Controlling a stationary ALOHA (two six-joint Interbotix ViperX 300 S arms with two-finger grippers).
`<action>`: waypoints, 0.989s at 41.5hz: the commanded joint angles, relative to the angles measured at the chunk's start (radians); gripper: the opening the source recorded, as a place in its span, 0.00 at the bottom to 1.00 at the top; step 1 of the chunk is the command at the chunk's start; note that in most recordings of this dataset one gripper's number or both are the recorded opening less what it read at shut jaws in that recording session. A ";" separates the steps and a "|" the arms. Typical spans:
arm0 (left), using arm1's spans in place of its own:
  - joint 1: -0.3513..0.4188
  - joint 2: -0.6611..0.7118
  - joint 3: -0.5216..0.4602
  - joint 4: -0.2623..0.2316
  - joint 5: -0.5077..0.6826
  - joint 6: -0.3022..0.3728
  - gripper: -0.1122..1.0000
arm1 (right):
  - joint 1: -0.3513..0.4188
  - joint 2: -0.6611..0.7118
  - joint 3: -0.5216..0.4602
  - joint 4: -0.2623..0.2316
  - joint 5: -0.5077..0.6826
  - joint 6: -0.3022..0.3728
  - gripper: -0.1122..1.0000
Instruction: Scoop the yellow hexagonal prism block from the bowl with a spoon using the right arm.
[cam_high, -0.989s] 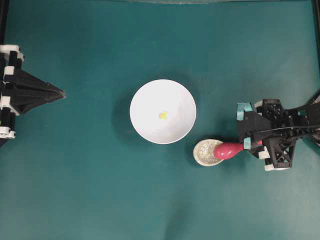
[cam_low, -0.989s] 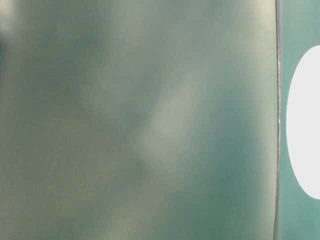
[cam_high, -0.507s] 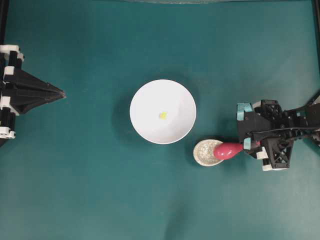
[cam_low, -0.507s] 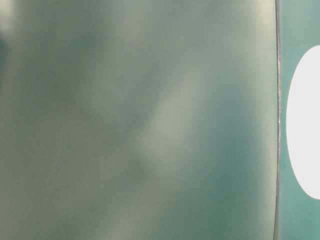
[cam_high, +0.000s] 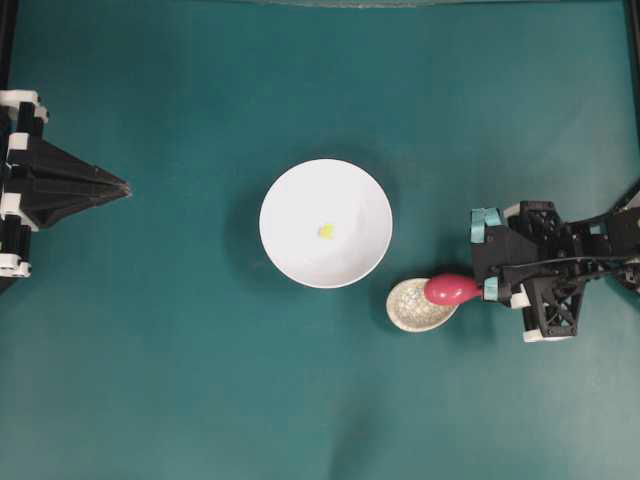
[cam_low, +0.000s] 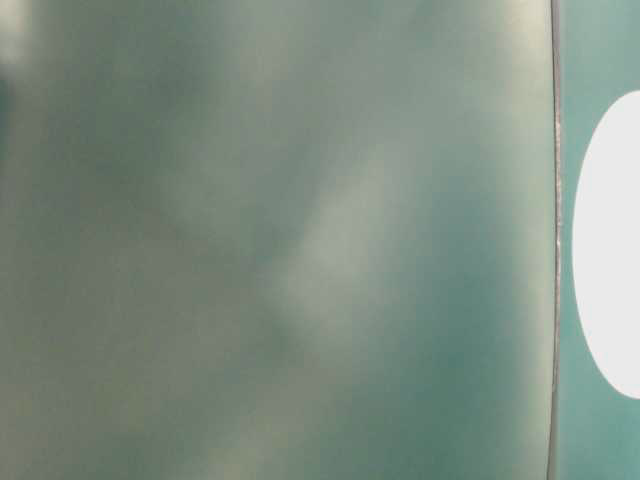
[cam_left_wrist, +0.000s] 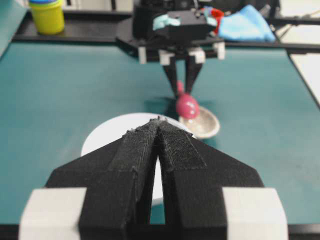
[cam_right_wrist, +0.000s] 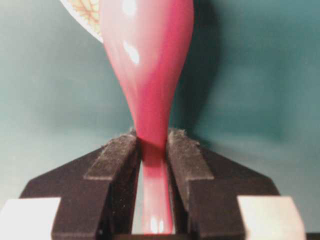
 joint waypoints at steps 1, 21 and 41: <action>0.000 0.009 -0.023 0.000 -0.003 0.000 0.10 | 0.000 -0.025 -0.025 0.003 0.031 0.000 0.31; 0.000 0.009 -0.021 0.002 -0.003 0.000 0.10 | 0.000 -0.112 -0.109 0.005 0.176 0.003 0.31; 0.000 0.008 -0.023 0.002 -0.003 -0.002 0.10 | 0.000 -0.110 -0.120 0.034 0.153 0.014 0.31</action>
